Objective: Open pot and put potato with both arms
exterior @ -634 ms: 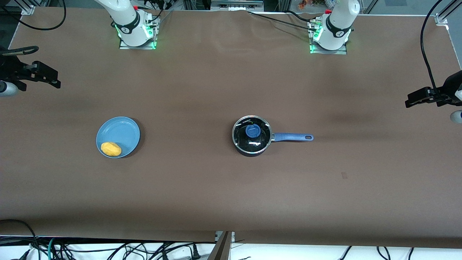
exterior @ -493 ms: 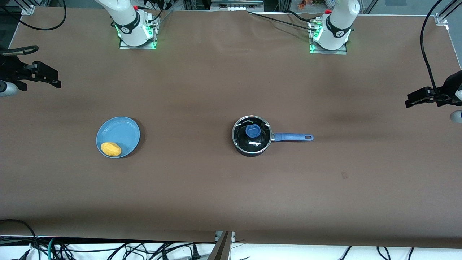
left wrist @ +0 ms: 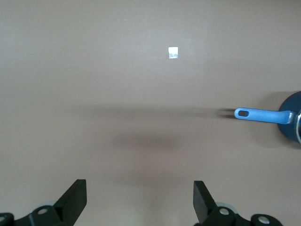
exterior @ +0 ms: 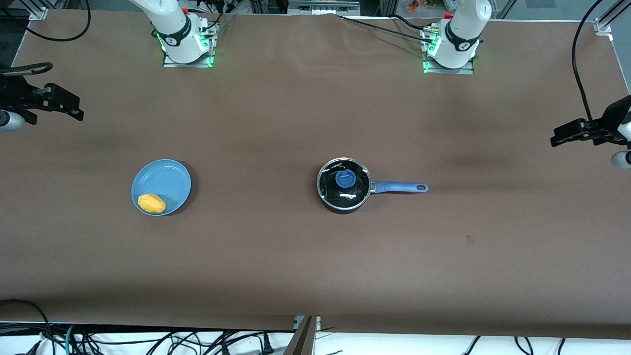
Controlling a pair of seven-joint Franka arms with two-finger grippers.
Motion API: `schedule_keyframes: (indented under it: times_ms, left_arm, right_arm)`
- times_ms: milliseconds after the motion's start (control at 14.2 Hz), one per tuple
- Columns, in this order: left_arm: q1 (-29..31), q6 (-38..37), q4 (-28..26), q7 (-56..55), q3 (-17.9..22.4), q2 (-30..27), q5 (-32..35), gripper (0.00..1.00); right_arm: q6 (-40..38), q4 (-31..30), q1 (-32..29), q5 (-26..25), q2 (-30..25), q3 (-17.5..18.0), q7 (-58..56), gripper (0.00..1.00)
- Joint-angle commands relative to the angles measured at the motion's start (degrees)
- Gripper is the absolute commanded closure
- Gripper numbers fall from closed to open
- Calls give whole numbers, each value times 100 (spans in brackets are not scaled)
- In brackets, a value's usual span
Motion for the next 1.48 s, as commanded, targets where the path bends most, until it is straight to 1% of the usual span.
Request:
schedule_keyframes:
  times_ms: [0, 70, 211, 352, 563, 775, 1056, 1197, 1408]
  left_arm:
    - [-316, 173, -16, -1363, -354, 226, -199, 0]
    - [-552, 384, -16, -1865, -425, 367, -218, 0]
    - [-1140, 849, -16, -2482, -426, 657, -227, 0]
    - [-1537, 1245, -16, -3194, -426, 990, -262, 0]
    - [-2213, 1817, 54, -3951, -417, 1605, -262, 0]
    - [-2592, 2721, 37, -4243, -417, 2054, -279, 0]
    - [-3014, 2820, 54, -4234, -408, 2415, -227, 0]
    - [-3251, 2996, 54, -4348, -408, 2547, -227, 0]
    - [-3393, 3215, 55, -4384, -417, 2653, -236, 0]
  right_arm:
    - [-50, 6, -11, 82, -31, 10, -62, 0]
    - [-59, 6, -11, 81, -40, 19, -62, 0]
    - [-24, 6, -11, 90, -31, 11, -62, 0]
    - [-59, 6, -11, 90, -40, 19, -62, 0]
    - [-42, 6, -11, 90, -31, 11, -62, 0]
    - [-59, 6, -11, 108, -40, 10, -62, 0]
    - [-50, 15, -2, 108, -40, 19, -53, 0]
    - [-50, 6, -2, 108, -40, 19, -53, 0]
    - [-59, 6, -2, 108, -40, 2, -62, 0]
